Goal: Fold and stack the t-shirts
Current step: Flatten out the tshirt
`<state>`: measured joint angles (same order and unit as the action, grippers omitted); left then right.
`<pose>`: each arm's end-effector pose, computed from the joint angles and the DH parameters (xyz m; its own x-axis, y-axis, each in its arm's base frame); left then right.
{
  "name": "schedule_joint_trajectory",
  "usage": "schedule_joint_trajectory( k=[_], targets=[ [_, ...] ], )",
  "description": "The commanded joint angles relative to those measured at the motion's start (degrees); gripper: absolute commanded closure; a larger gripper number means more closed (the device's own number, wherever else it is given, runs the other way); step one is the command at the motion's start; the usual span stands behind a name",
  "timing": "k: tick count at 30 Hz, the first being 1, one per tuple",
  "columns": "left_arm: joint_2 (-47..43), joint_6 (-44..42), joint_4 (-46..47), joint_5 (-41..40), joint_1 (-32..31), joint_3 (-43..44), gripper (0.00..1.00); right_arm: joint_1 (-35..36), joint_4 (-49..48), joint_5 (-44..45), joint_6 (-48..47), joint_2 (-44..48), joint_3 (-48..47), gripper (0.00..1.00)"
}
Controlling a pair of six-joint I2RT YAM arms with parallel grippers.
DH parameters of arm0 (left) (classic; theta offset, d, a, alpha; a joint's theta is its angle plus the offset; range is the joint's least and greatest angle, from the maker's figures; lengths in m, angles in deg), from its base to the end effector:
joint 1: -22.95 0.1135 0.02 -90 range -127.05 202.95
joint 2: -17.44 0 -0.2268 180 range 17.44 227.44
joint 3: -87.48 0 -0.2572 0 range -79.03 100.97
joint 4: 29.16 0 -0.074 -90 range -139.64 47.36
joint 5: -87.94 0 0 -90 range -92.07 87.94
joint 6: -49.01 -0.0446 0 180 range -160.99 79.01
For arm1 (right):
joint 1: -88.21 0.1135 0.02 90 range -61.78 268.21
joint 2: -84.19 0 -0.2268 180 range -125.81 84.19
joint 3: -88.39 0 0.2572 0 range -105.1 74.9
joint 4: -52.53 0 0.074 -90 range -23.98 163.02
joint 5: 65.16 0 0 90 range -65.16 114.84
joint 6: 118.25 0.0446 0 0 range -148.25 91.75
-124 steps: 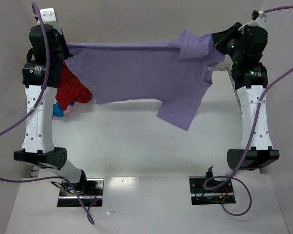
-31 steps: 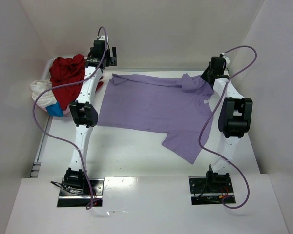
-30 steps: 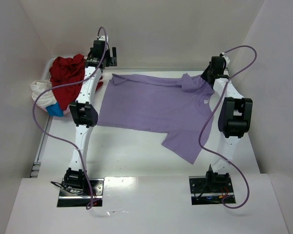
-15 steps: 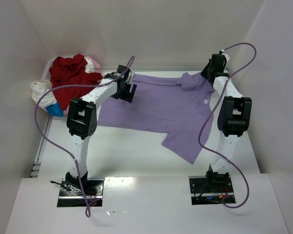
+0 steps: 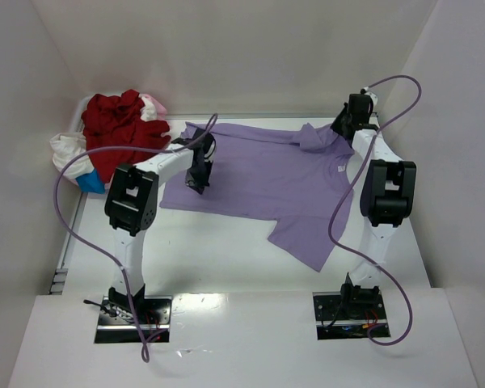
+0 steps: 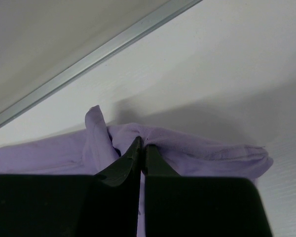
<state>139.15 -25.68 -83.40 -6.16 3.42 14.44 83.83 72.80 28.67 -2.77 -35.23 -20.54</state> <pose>0.4067 -0.1409 0.1304 -0.9303 0.0505 -0.3634 0.0660 0.9974 -0.0303 0.4845 -0.0401 0.2036 -0.4029 0.4614 -0.7904 0.3398 0.8773 0.3388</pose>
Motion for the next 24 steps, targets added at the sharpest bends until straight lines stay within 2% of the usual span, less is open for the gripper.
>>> schedule_joint_trajectory(
  k=[1, 9, 16, 19, 24],
  targets=[
    [-2.71, 2.17, -1.69, 0.85, -2.09, -1.88, 0.98, -0.36, -3.88, 0.29, -1.13, 3.66, 0.69, 0.98],
    [-7.89, 7.44, -1.7, 0.85, -4.38, -12.6, 1.0, -0.36, -3.89, 0.29, -1.13, 4.89, 1.75, 0.98],
    [-13.6, 13.24, -3.45, 5.23, -8.41, -23.04, 1.0, -0.36, -3.89, 0.29, -1.13, 6.73, 3.42, 0.98],
    [-17.46, 15.97, -4.07, 6.03, -10.09, -26.93, 1.0, -0.36, -4.5, 0.82, -0.61, 8.93, 6.57, 0.98],
    [-18.7, 17.99, -4.07, 6.65, -12.11, -32.03, 1.0, -0.36, -5.2, 1.35, -0.6, 12.79, 11.5, 0.98]
  ],
)
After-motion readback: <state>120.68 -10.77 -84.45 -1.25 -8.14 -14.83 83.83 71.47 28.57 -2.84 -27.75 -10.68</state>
